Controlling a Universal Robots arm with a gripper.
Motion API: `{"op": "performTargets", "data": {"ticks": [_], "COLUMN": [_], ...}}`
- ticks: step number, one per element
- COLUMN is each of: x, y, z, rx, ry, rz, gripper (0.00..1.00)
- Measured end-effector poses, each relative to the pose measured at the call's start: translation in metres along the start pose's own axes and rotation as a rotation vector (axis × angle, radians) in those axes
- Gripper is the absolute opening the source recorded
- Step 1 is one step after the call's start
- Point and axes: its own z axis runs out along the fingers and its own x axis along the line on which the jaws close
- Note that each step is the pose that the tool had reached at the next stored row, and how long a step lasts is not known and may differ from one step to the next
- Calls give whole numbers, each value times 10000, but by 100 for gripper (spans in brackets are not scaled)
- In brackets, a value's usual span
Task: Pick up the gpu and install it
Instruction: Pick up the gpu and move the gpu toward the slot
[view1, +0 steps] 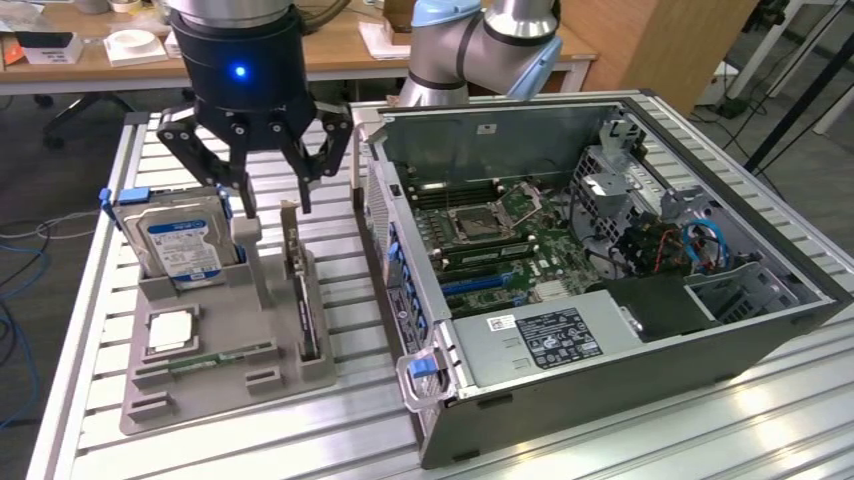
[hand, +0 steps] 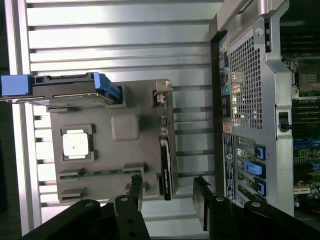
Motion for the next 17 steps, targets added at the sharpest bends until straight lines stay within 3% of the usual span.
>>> {"op": "performTargets", "data": {"ticks": [17], "x": [-27], "y": [-3], "z": [114], "rx": [0], "ry": [0], "rz": [0], "gripper": [53]}}
